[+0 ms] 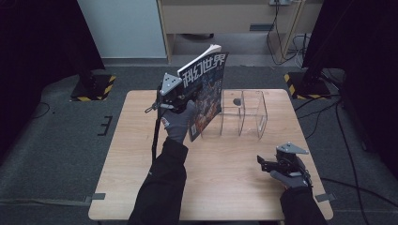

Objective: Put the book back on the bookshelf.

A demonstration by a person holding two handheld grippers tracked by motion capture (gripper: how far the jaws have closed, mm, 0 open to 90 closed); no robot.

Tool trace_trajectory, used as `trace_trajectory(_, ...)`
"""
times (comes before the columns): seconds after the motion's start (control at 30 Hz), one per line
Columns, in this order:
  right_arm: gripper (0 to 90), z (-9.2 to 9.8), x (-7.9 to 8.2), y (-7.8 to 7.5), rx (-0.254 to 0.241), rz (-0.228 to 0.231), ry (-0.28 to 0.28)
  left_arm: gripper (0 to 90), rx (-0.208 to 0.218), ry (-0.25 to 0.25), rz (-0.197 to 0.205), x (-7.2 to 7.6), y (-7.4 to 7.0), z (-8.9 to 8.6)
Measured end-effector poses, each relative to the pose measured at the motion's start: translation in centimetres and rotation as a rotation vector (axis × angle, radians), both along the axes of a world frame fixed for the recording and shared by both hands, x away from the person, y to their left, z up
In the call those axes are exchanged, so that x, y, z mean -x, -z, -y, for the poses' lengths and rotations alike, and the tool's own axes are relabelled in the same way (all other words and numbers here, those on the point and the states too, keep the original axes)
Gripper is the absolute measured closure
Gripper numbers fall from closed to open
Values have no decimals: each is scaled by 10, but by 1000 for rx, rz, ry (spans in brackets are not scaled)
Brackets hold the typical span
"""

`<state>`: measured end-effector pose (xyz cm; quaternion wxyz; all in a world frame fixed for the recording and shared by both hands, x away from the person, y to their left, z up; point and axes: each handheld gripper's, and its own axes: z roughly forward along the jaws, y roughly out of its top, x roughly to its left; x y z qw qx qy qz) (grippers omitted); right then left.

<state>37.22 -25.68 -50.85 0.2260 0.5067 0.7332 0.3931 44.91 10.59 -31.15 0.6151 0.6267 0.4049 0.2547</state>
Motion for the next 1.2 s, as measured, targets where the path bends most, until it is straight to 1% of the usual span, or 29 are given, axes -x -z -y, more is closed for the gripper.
trace_trajectory(0.13,104,0,0,0,0,0,-1,817,-3,-7,-7,-5,1,2)
trace_trajectory(0.3,104,0,-1,1,3,-5,-5,817,4,-26,-7,-11,4,4)
trace_trajectory(0.57,104,0,-1,2,5,-6,-15,817,16,-51,-28,-22,11,8)
trace_trajectory(0.6,104,1,-2,2,2,-7,-14,817,16,-55,-32,-26,14,10)
trace_trajectory(0.7,104,1,-2,2,-1,-6,-12,817,18,-62,-36,-30,16,13)
trace_trajectory(0.77,104,3,-2,3,3,-6,-11,817,19,-81,-40,-36,20,18)
trace_trajectory(0.83,104,3,-2,3,5,-6,-13,817,21,-87,-42,-38,22,21)
trace_trajectory(0.87,104,3,-2,3,3,-11,-15,817,21,-87,-42,-38,22,21)
trace_trajectory(0.93,104,2,-2,4,4,-14,-16,817,0,-108,-31,-40,25,26)
trace_trajectory(1.0,103,2,-2,4,2,-13,-16,816,-3,-113,-28,-41,26,28)
trace_trajectory(1.03,103,3,-2,4,3,-11,-17,816,-6,-117,-33,-42,28,30)
trace_trajectory(1.13,103,3,-2,3,1,-10,-16,816,-7,-115,-41,-44,31,30)
trace_trajectory(1.2,103,3,-2,3,0,-11,-12,817,3,-122,-46,-46,34,31)
